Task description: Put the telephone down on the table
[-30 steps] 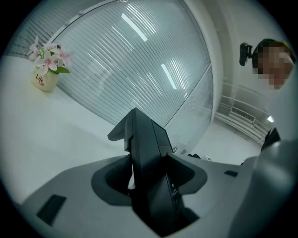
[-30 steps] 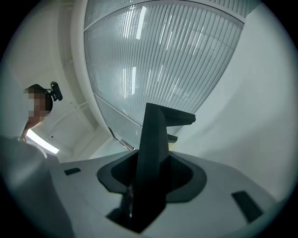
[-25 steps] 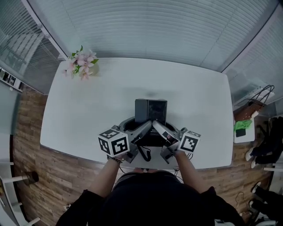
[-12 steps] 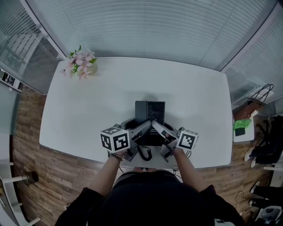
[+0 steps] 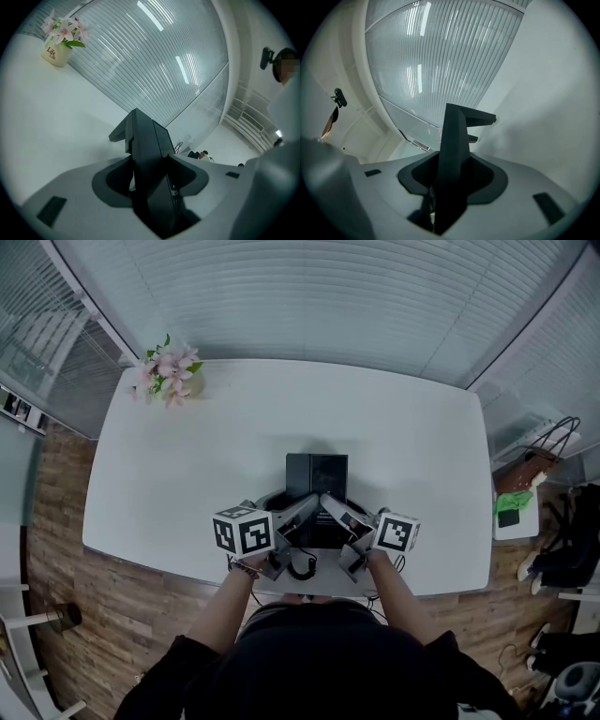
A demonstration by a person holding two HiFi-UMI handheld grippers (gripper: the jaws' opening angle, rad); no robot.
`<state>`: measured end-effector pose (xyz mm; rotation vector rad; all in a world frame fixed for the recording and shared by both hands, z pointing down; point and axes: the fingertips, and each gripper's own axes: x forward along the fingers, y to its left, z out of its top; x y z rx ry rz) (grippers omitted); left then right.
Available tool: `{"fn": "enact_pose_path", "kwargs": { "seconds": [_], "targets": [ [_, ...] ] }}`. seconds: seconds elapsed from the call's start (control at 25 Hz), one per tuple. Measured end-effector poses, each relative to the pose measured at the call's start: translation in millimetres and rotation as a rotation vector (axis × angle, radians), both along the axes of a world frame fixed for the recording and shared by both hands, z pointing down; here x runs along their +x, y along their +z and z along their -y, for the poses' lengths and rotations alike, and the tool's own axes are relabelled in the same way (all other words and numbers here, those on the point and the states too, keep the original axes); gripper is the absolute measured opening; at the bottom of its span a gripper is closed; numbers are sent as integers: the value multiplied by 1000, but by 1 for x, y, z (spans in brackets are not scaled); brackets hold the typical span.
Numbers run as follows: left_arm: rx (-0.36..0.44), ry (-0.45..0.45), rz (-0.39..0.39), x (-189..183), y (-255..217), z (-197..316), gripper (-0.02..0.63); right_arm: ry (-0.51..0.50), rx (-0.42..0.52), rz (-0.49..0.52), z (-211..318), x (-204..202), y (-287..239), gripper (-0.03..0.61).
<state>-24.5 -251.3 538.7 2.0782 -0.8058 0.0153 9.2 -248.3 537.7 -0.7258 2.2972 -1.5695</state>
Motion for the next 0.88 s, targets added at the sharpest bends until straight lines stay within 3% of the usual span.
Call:
{"fn": "enact_pose_path", "kwargs": {
  "seconds": [0.4, 0.6, 0.88],
  "targets": [
    [-15, 30, 9, 3, 5, 1, 230, -23, -64, -1, -1, 0, 4, 172],
    [-4, 47, 35, 3, 7, 2, 218, -41, -2, -170, 4, 9, 15, 173],
    [1, 54, 60, 3, 7, 3, 221, -37, -6, -171, 6, 11, 16, 173]
  ]
}}
